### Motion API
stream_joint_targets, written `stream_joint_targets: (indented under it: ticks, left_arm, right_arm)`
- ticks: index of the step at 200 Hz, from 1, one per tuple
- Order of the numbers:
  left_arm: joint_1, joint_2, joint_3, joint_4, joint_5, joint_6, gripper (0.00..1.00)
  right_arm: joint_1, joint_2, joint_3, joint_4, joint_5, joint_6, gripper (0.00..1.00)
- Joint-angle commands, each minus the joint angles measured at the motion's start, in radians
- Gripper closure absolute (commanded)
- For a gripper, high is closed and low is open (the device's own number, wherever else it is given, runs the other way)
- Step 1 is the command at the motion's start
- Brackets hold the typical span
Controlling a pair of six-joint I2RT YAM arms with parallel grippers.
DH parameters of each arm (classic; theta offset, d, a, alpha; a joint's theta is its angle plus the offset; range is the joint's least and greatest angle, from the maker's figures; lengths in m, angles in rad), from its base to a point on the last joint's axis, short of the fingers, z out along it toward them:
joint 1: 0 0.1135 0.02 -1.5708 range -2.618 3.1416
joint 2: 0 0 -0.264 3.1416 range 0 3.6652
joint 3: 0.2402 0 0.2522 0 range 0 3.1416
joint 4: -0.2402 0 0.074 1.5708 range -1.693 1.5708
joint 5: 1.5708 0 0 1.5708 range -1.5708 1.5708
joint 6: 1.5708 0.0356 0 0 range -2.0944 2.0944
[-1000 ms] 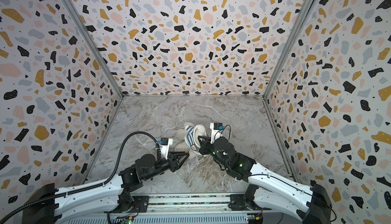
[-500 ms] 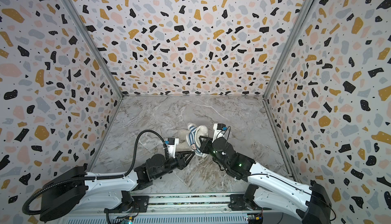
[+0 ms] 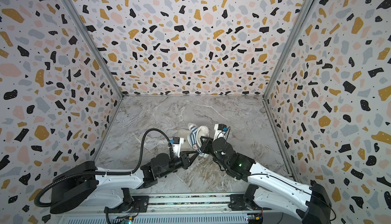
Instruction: Dress the teddy bear
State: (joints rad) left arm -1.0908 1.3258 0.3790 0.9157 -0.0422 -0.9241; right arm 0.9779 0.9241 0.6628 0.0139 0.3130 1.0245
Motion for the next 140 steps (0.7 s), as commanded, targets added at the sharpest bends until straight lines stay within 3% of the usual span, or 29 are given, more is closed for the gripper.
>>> stream_joint_targets:
  ticks: [1,10,47,140]
  left_arm:
    - [-0.007,0.011,0.031,0.049,-0.002,-0.001,0.92]
    - [-0.008,0.015,0.028,0.035,-0.007,-0.002,1.0]
    - [0.01,0.019,-0.009,-0.099,-0.102,-0.047,1.0]
    - [0.139,0.056,-0.106,-0.146,-0.114,-0.05,1.0]
  right_arm:
    - [0.005,-0.019,0.011,0.01,0.017,0.01,1.0]
    - [0.006,-0.02,0.01,0.012,0.02,0.011,1.0]
    - [0.008,-0.031,0.018,0.006,0.02,0.009,1.0]
    - [0.008,-0.084,0.026,-0.038,0.019,0.002,1.0]
